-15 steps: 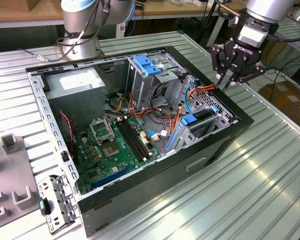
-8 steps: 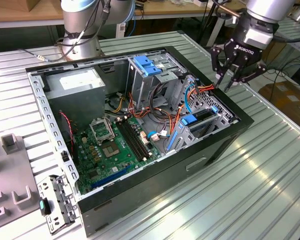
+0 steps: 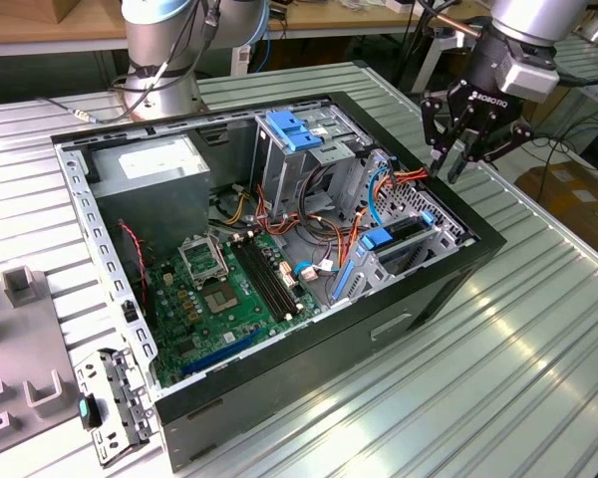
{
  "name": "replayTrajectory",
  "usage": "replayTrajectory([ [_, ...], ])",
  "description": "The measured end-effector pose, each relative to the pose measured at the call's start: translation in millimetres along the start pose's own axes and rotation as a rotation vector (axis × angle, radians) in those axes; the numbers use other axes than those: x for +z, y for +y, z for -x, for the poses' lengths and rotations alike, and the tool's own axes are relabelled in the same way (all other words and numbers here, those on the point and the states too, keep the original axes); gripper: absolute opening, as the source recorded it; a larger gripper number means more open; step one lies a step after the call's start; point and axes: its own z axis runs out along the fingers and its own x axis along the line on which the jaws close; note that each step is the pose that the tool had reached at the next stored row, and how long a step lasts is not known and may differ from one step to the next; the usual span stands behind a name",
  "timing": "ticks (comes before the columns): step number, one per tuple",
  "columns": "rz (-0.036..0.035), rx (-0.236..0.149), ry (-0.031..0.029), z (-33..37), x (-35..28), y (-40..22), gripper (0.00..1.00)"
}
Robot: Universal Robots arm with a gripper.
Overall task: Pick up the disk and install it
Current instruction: 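Insert the first disk wire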
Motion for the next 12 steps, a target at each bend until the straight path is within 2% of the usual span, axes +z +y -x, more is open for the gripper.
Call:
replayTrajectory([
  [2,-0.0041,-0.023,-0.0027,0.0,0.0,-0.1,0.33],
  [3,-0.0100,-0.042,-0.0075,0.3,0.1,0.3,0.33],
  [5,-0.0200,-0.054,-0.0168,1.3,0.2,1.3,0.33],
  [6,-0.0274,-0.062,-0.0237,1.9,0.3,2.0,0.33],
  [7,-0.0369,-0.087,-0.0321,2.1,0.6,2.1,0.33],
  [8,-0.0412,-0.120,-0.0349,2.2,1.1,2.1,0.33],
  [12,-0.0508,-0.200,-0.0412,2.2,2.5,2.0,0.33],
])
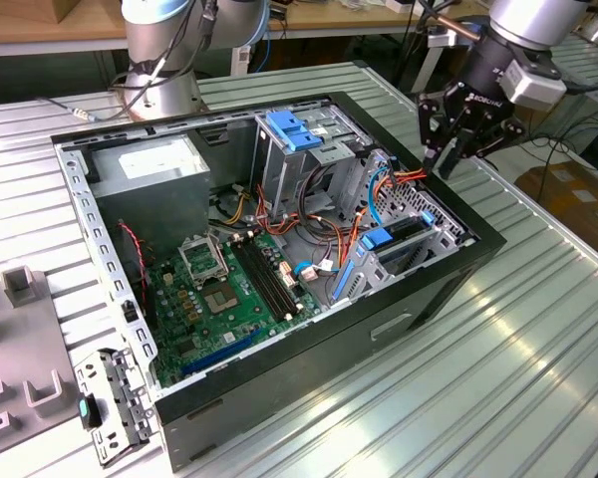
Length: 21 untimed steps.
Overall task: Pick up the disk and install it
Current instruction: 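Insert the first disk wire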
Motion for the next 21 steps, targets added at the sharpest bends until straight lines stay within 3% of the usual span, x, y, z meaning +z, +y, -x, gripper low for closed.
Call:
replayTrajectory([
  [4,-0.0034,-0.028,0.0008,0.8,6.4,0.1,0.33],
  [6,-0.0036,-0.029,0.0007,3.3,8.1,-3.3,0.33],
  [7,-0.0035,-0.032,0.0008,6.5,8.2,-7.9,0.33],
  [10,-0.0015,-0.034,0.0060,6.5,8.5,-9.2,0.33],
  [13,0.0055,-0.034,0.0144,6.2,8.4,-9.4,0.33],
  [18,0.0055,-0.034,0.0152,6.1,8.5,-9.4,0.33],
  [20,0.0056,-0.034,0.0153,6.0,8.2,-9.3,0.25],
  [21,0.0053,-0.034,0.0151,6.1,4.5,-9.3,0.18],
])
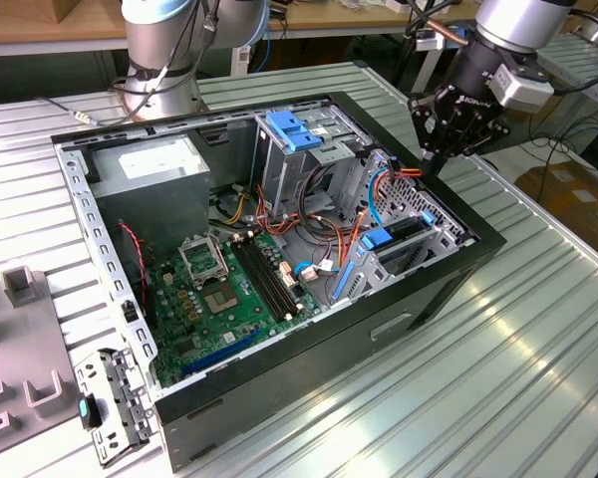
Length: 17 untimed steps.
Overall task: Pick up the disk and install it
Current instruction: 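Insert the first disk wire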
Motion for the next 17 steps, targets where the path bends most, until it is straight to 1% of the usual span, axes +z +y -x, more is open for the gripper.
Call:
replayTrajectory([
  [1,0.0005,0.000,0.0004,0.1,-3.0,0.0,0.17],
  [2,0.0007,0.000,0.0005,0.0,-4.1,0.0,0.17],
  [5,0.0004,0.000,0.0003,0.0,-4.0,-0.1,0.17],
  [7,0.0005,0.000,0.0007,3.8,-4.1,3.1,0.17],
  [8,0.0002,0.000,0.0013,7.4,-4.1,6.0,0.17],
  [10,0.0000,0.006,0.0015,8.5,-4.0,7.0,0.17],
  [15,-0.0003,0.086,0.0016,8.5,-4.0,7.0,0.17],
  [17,-0.0005,0.123,0.0014,8.5,-3.9,7.0,0.17],
])
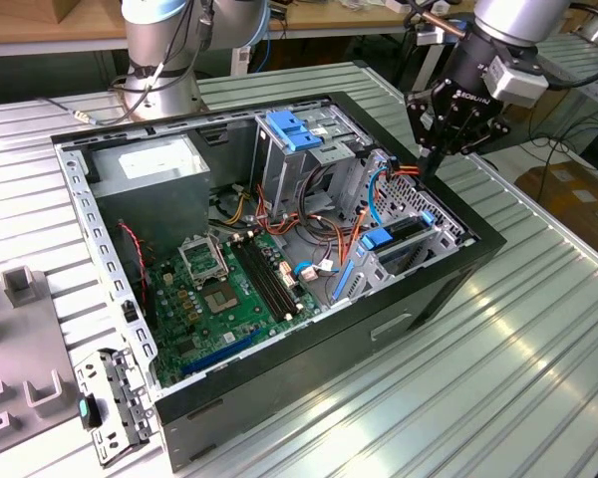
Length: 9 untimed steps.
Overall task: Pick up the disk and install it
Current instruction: 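Insert the first disk wire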
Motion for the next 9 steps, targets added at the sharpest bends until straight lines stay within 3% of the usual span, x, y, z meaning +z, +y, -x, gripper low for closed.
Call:
replayTrajectory([
  [2,-0.0004,0.077,-0.0002,0.0,0.3,0.0,0.17],
  [6,-0.0005,0.082,0.0001,3.6,0.4,3.1,0.17],
  [9,-0.0003,0.144,0.0005,3.6,0.8,3.1,0.17],
])
